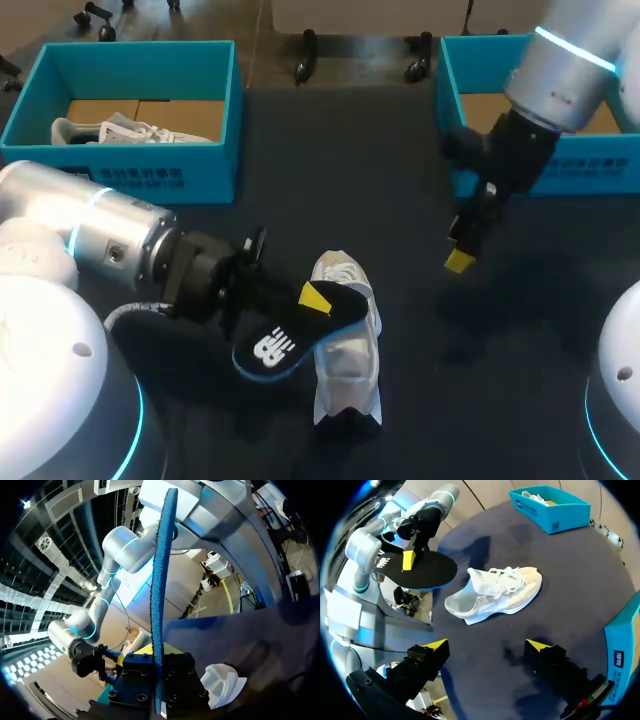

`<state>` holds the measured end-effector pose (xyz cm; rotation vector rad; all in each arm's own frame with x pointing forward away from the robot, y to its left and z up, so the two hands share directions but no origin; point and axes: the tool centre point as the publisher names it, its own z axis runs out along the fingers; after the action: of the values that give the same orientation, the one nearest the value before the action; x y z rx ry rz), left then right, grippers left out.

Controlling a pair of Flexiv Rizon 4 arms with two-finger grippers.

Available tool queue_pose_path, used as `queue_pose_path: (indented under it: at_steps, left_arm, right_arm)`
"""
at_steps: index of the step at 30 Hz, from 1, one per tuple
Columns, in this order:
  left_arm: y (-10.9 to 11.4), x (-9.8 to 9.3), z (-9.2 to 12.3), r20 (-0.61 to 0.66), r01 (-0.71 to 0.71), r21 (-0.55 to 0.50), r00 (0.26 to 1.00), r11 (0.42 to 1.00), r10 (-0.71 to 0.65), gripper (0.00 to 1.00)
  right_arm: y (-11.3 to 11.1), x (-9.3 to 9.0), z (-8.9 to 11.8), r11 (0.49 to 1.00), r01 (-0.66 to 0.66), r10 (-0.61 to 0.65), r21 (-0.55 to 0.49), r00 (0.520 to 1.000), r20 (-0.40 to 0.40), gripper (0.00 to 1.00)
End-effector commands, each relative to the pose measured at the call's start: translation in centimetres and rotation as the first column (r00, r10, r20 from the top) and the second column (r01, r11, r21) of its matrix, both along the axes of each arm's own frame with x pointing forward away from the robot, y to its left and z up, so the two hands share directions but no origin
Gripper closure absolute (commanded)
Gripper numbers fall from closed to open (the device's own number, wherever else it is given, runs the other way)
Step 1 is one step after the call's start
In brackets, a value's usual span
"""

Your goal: Take the shoe out of the shoebox, open the shoe tongue, remove and reinsert the insole, then place the shoe into the shoebox

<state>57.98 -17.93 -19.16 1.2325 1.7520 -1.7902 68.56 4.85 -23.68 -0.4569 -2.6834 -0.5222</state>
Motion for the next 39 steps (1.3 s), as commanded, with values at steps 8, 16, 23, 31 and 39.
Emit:
queue_pose_path:
  at_steps: [8, 16, 23, 31, 39]
  left_arm:
    - [0.1, -0.6, -0.2, -0.057, -0.014, -0.116, 0.998, 0.993, 0.007, 1.0]
    - [0.6, -3.4, 0.6, -0.146, -0.059, -0.188, 0.989, 0.98, 0.032, 1.0]
    - [0.3, -4.4, 0.7, -0.196, -0.079, -0.17, 0.98, 0.982, 0.045, 1.0]
    - [0.0, -4.2, -0.4, -0.278, -0.114, -0.186, 0.959, 0.976, 0.059, 1.0]
    - [0.1, -4.1, -0.6, -0.273, -0.116, -0.158, 0.959, 0.981, 0.069, 1.0]
  right_arm:
    - [0.3, -1.4, -0.2, 0.999, 0.028, -0.022, -0.042, 0.991, 0.128, 0.0]
    - [1.3, -3.8, -3.3, 0.998, 0.003, 0.013, -0.068, 0.972, 0.233, 0.0]
    - [2.3, -5.3, -5.2, 0.996, -0.032, 0.054, -0.084, 0.96, 0.275, 0.0]
    - [5.5, -7.2, -8.4, 0.992, -0.095, 0.115, -0.084, 0.956, 0.271, 0.0]
    - [6.0, -7.4, -8.8, 0.991, -0.109, 0.126, -0.078, 0.956, 0.264, 0.0]
